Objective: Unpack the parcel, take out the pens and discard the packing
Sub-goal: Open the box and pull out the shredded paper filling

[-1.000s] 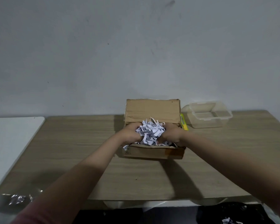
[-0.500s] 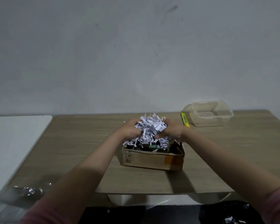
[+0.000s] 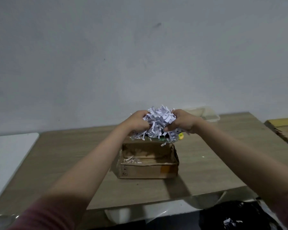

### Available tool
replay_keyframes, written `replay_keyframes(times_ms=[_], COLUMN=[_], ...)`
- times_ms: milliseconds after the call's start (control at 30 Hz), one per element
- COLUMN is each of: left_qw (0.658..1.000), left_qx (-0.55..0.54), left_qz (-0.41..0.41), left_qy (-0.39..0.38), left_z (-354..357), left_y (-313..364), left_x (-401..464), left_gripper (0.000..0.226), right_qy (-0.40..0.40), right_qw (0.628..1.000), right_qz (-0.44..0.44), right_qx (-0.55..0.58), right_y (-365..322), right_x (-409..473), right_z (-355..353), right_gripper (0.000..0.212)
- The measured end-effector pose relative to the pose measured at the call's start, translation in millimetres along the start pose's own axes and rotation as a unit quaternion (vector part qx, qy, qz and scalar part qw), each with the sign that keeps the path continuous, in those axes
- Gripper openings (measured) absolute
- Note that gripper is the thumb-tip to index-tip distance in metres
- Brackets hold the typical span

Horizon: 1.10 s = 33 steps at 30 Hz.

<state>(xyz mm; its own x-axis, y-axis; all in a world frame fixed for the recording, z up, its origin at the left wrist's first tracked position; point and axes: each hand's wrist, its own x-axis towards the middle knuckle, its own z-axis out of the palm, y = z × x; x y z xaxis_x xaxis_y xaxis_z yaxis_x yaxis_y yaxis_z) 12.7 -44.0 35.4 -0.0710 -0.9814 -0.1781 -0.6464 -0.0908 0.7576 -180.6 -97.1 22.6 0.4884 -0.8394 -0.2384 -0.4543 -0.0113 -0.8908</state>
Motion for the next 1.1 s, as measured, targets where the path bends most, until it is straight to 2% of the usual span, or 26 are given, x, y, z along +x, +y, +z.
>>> replay_keyframes(times_ms=[200, 333, 433, 667, 800, 867, 967, 1100], left_qw=[0.999, 0.998, 0.998, 0.997, 0.997, 0.998, 0.996, 0.982], left_qx=[0.012, -0.009, -0.012, -0.025, -0.034, -0.009, 0.051, 0.158], left_qz=[0.024, 0.027, 0.019, -0.036, -0.064, -0.057, -0.059, -0.066], left_qy=[-0.038, -0.052, -0.059, -0.064, -0.034, -0.024, -0.043, -0.077], left_z=[28, 70, 110, 217, 258, 271, 276, 276], left_y=[48, 74, 92, 100, 83, 74, 68, 55], left_x=[11, 26, 43, 79, 87, 90, 91, 93], left_gripper=[0.036, 0.036, 0.043, 0.047, 0.060, 0.070, 0.070, 0.076], right_qy=[0.045, 0.050, 0.056, 0.005, -0.018, -0.025, -0.032, -0.043], right_qw=[0.999, 0.999, 0.998, 0.994, 0.992, 0.995, 0.995, 0.965], right_qz=[0.004, 0.014, 0.031, 0.066, 0.033, 0.011, -0.012, 0.009], right_qx=[-0.005, -0.005, -0.021, -0.087, -0.117, -0.094, -0.089, -0.259], right_y=[16, 42, 73, 162, 201, 216, 231, 248], right_x=[-30, -51, -60, -55, -52, -50, -46, -39], right_z=[-48, -85, -118, -170, -170, -164, -162, -168], right_gripper=[0.031, 0.032, 0.032, 0.036, 0.033, 0.039, 0.060, 0.109])
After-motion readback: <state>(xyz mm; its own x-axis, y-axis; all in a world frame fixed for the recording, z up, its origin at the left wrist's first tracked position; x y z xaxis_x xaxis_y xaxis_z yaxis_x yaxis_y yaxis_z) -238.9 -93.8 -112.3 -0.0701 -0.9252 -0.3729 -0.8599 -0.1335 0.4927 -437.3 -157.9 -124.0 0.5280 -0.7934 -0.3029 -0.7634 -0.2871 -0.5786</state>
